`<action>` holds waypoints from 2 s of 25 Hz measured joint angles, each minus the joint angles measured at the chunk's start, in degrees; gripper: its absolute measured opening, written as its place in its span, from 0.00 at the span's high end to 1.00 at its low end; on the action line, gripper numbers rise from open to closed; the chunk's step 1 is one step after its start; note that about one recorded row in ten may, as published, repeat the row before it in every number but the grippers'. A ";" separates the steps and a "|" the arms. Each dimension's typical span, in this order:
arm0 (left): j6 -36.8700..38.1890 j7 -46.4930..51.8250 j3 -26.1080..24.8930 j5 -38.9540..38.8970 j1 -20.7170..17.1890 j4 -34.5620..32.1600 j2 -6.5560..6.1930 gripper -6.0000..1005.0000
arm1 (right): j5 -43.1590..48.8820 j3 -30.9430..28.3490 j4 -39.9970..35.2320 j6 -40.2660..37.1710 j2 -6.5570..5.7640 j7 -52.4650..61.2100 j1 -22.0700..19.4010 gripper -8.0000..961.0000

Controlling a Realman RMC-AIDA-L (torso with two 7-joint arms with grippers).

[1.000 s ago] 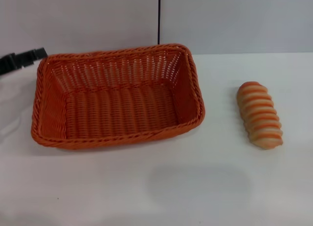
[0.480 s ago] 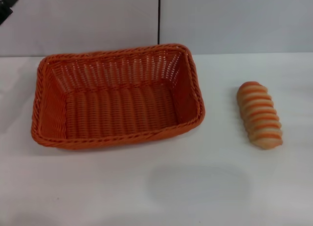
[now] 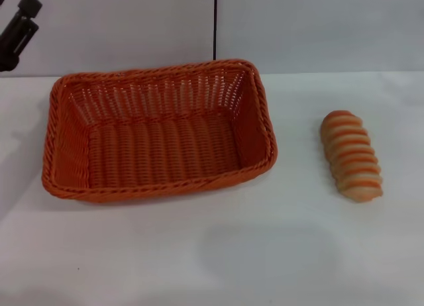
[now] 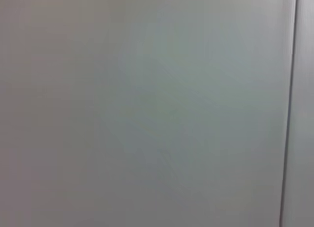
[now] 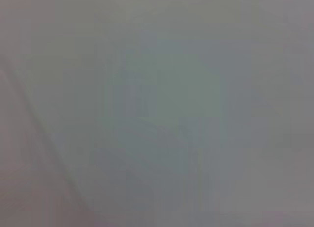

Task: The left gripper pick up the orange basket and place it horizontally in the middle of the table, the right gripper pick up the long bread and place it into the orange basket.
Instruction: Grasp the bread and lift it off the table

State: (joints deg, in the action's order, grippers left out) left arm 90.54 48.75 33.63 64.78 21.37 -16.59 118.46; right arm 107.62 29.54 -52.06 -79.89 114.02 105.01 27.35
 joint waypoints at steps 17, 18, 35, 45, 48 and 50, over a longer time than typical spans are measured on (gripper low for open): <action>0.06 -0.59 0.96 0.35 0.60 1.76 -0.13 0.24 | 31.90 16.69 5.76 -6.03 -2.83 18.80 19.09 0.20; -0.01 -0.60 1.00 0.34 0.60 1.78 -0.10 0.24 | 32.67 17.68 6.60 -5.50 -2.55 18.96 19.47 0.21; -0.79 -0.54 1.84 0.33 1.95 2.49 -0.09 0.24 | 40.50 18.91 9.12 -2.43 -0.72 20.90 19.65 0.21; -1.58 -0.29 2.90 0.35 2.11 3.09 -0.14 0.24 | 41.39 19.06 11.09 -0.60 -0.81 20.90 19.48 0.21; -1.58 -0.29 2.90 0.35 2.11 3.09 -0.14 0.24 | 42.04 19.06 11.35 -0.50 -0.88 20.90 19.55 0.21; -1.51 -0.15 3.14 0.34 2.06 3.09 -0.16 0.24 | 42.22 19.07 11.38 -0.50 -0.88 20.92 19.57 0.21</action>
State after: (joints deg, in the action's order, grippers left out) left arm 89.03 48.60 36.77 65.12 23.43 -13.49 118.30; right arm 149.84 48.60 -40.68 -80.38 113.14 125.93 46.92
